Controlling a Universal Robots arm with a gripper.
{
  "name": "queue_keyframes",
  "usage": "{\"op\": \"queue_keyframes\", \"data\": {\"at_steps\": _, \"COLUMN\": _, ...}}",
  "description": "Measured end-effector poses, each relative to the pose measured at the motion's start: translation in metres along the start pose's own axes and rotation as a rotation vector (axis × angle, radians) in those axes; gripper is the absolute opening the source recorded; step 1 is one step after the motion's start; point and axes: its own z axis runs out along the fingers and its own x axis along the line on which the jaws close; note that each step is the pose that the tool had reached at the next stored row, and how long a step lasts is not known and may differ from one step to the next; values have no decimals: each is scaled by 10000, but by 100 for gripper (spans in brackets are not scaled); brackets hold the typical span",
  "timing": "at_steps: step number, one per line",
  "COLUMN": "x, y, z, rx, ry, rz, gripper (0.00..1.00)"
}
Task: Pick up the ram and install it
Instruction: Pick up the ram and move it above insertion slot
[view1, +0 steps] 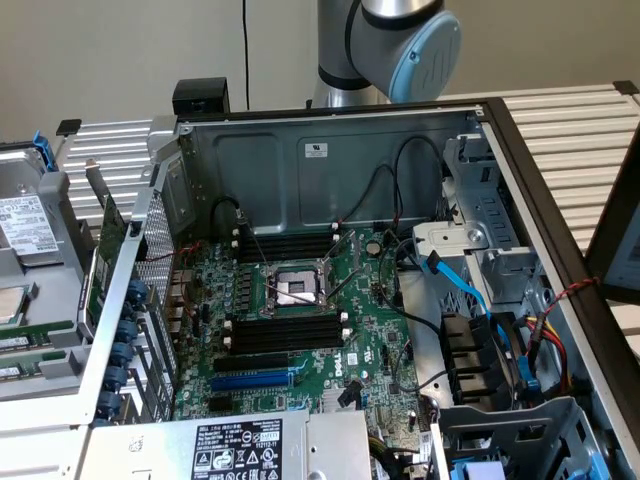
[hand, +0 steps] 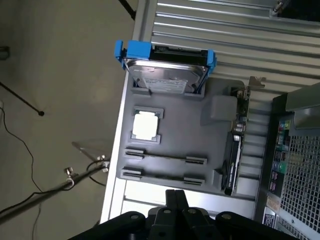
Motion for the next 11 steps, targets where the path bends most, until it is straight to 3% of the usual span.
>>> {"op": "queue_keyframes", "data": {"at_steps": 11, "x": 0, "y": -1, "z": 12, "rx": 79, "ry": 138, "rz": -1993, "gripper": 11}}
